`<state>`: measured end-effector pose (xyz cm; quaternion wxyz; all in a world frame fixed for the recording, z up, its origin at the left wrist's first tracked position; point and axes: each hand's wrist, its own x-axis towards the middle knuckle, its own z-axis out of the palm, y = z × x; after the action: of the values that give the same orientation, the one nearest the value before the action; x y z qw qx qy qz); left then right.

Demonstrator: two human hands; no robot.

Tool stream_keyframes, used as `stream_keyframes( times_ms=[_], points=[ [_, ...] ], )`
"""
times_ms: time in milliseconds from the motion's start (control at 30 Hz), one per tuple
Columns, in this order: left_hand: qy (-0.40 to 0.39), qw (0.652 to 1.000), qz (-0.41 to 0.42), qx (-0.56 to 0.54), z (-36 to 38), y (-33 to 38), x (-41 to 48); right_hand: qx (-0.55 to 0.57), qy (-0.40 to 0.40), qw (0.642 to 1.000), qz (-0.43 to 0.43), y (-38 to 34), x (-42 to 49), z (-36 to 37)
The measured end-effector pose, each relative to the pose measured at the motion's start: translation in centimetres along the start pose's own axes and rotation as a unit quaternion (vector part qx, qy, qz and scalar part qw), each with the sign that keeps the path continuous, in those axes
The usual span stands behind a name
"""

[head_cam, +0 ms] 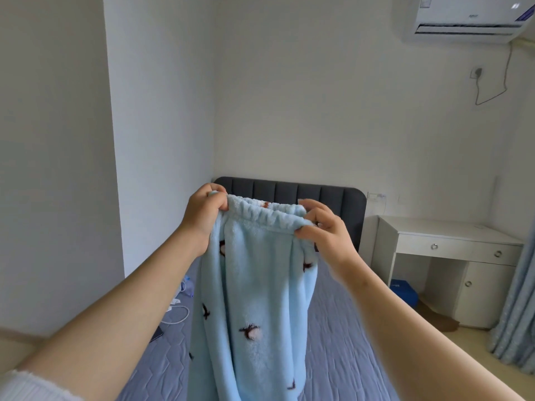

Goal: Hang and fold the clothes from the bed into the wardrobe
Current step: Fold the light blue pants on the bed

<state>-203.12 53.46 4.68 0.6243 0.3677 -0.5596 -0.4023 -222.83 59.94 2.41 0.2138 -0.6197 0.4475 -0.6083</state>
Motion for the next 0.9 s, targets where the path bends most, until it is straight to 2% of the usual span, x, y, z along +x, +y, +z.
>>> stream_keyframes(
  times_ms=[67, 167, 267, 333, 367, 433, 500, 567, 633, 700, 800, 900],
  points=[
    [0.005, 1.000, -0.005, 0.011, 0.0, -0.1, 0.3, -0.023, -0.024, 0.999, -0.018, -0.6, 0.3, 0.2],
    [0.014, 0.999, -0.028, 0.007, -0.3, -0.2, 0.5, -0.102, -0.045, 0.994, 0.001, -1.1, 0.4, 0.5],
    [0.001, 0.999, -0.043, 0.006, -1.0, 0.0, 0.2, -0.249, -0.033, 0.968, -0.029, -0.6, 0.3, 0.9],
    [-0.027, 0.998, -0.055, 0.017, -1.6, 0.3, -0.2, -0.289, -0.011, 0.956, -0.046, -0.2, 0.2, 1.2],
    [-0.039, 0.997, -0.062, 0.019, -1.8, 0.3, -0.4, -0.272, -0.001, 0.961, -0.045, 0.0, 0.1, 1.5],
    [-0.047, 0.996, -0.072, 0.002, -2.2, 0.4, -0.9, -0.161, 0.001, 0.987, -0.014, 0.2, -0.4, 1.8],
    [-0.039, 0.995, -0.085, -0.033, -2.5, 0.3, -1.3, -0.036, -0.045, 0.998, 0.040, 0.3, -1.0, 2.2],
    [-0.038, 0.994, -0.092, -0.052, -2.7, 0.3, -1.9, 0.050, -0.120, 0.985, 0.112, 0.9, -1.6, 2.6],
    [-0.040, 0.993, -0.094, -0.051, -3.0, 0.4, -2.4, 0.108, -0.152, 0.967, 0.173, 1.4, -2.1, 3.0],
    [-0.037, 0.994, -0.097, -0.040, -3.6, 0.5, -2.8, 0.135, -0.152, 0.959, 0.195, 1.6, -2.2, 3.4],
    [-0.052, 0.994, -0.093, -0.022, -5.1, 0.4, -3.6, 0.155, -0.116, 0.966, 0.171, 1.3, -1.9, 3.6],
    [-0.142, 0.985, -0.100, 0.013, -7.2, -0.7, -4.8, 0.148, -0.085, 0.973, 0.153, 0.5, -1.4, 3.9]
  ],
)
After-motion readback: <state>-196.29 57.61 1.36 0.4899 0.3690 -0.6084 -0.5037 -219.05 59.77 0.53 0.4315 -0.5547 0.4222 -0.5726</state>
